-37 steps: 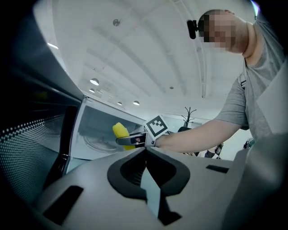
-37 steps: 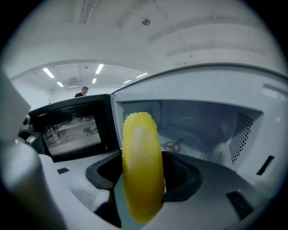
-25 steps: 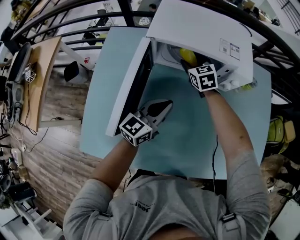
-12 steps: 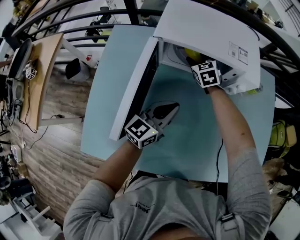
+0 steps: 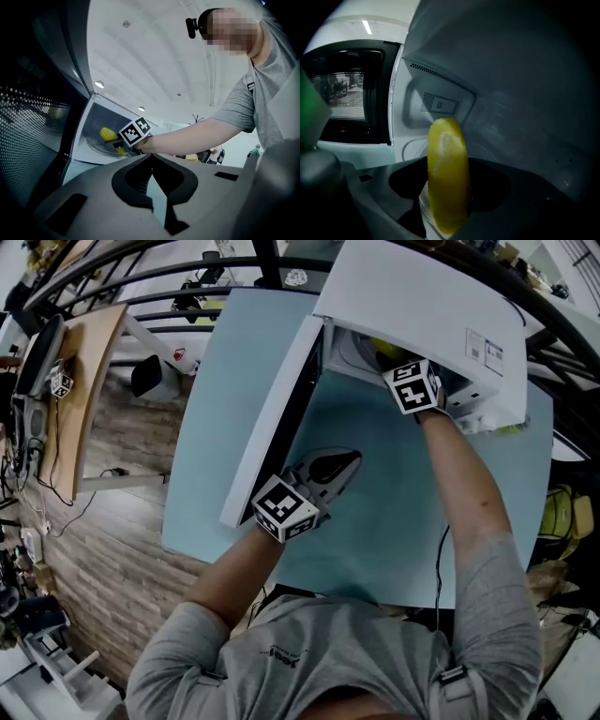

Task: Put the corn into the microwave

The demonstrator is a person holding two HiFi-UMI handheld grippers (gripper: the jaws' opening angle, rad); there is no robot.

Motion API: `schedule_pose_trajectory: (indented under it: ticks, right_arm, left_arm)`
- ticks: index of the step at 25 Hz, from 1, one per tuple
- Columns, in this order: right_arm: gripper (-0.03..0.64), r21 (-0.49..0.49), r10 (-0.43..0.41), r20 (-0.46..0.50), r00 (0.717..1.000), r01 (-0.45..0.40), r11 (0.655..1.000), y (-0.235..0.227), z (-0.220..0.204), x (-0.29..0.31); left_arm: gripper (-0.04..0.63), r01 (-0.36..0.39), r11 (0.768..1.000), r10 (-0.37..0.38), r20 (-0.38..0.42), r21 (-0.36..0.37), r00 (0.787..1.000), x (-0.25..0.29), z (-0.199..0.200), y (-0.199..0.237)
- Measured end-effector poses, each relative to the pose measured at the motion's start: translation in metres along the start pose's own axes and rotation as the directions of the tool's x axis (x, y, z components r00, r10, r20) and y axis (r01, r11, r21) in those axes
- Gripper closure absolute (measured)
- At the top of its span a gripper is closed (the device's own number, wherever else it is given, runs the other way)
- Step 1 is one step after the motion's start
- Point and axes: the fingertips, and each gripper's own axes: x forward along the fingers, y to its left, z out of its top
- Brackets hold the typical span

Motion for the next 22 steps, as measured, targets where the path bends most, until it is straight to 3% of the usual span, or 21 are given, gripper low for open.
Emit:
schedule_pose_trajectory:
  ticks: [13,22]
  right_arm:
    - [0.347,-0.144,-0.079,-0.039,0.996,0.073,0.987,-0.010,-0.003,0.016]
    - [0.347,-0.168,-0.115,-0.048,0.992,0.105,0.980,-0.018,-0.004,0.023]
  left_arm:
    - [0.577,0.011,1.000,-0.011,-0.006,0.010,1.000,-0.003,0.001,0.000]
    - [0.577,0.009,1.000,-0.009,-0.007,0.010,1.000,-0.003,-0.002,0.001]
